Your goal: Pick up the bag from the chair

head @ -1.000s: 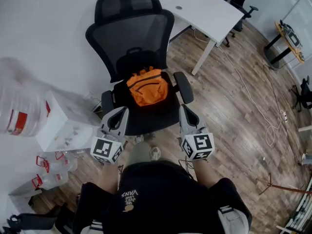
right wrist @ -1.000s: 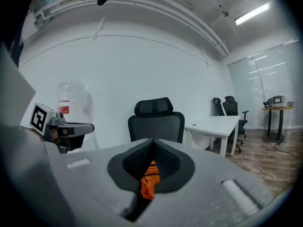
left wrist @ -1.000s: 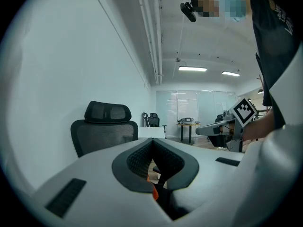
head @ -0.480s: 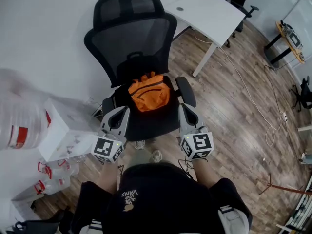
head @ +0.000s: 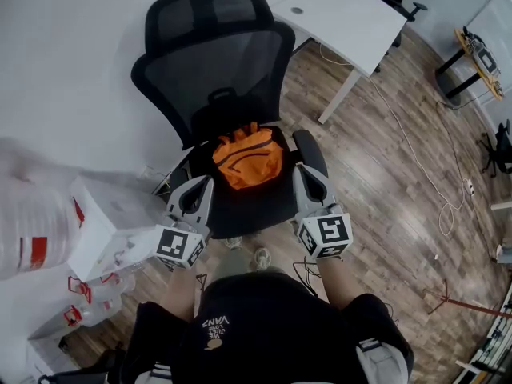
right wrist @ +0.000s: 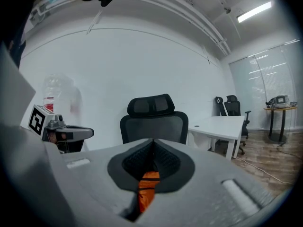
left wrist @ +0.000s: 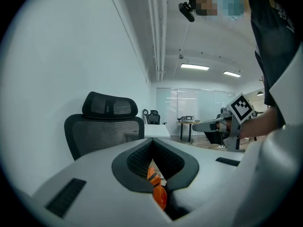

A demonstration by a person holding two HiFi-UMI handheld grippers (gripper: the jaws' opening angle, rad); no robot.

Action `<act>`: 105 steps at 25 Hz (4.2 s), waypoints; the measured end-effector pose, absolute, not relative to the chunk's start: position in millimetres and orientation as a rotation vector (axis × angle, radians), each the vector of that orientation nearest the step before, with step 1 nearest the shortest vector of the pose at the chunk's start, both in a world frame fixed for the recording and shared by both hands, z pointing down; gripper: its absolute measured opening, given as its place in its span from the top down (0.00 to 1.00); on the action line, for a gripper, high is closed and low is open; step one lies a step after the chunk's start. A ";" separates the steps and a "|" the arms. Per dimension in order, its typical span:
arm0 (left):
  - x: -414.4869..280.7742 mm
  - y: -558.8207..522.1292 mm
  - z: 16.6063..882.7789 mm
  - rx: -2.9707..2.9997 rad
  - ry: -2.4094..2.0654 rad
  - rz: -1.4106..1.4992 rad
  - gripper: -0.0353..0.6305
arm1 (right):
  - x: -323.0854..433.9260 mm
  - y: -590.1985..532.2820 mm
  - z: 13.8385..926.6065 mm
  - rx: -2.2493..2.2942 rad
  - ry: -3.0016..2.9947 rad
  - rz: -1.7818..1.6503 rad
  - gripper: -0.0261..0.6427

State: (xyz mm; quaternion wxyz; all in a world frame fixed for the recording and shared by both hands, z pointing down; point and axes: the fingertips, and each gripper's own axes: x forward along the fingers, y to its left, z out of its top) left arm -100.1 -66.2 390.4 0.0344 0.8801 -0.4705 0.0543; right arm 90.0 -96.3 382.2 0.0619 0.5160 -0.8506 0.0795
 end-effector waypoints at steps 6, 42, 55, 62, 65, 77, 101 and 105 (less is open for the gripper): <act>-107.2 -87.0 400.3 2.703 -1.437 0.167 0.94 | 85.3 -116.6 393.3 1.574 -2.554 0.256 0.96; -120.3 -159.0 527.3 2.600 -1.399 0.217 0.94 | 59.5 -205.3 504.7 1.530 -2.498 0.295 0.96; -130.8 -167.7 575.3 2.525 -1.404 0.242 0.94 | 50.2 -215.8 563.2 1.476 -2.441 0.371 0.96; -139.8 -170.8 601.1 2.478 -1.415 0.259 0.94 | 46.6 -216.7 592.8 1.449 -2.409 0.406 0.96; -140.0 -171.6 610.3 2.465 -1.408 0.269 0.94 | 46.5 -216.9 603.0 1.438 -2.398 0.418 0.96; -136.5 -176.0 646.7 2.396 -1.373 0.287 0.94 | 46.7 -224.5 637.2 1.401 -2.354 0.469 0.85; -125.5 -182.7 723.5 2.189 -1.283 0.391 0.55 | 44.5 -237.5 696.2 1.267 -2.261 0.487 0.56; -123.2 -187.1 732.5 2.172 -1.279 0.394 0.55 | 42.2 -243.3 703.3 1.251 -2.259 0.465 0.56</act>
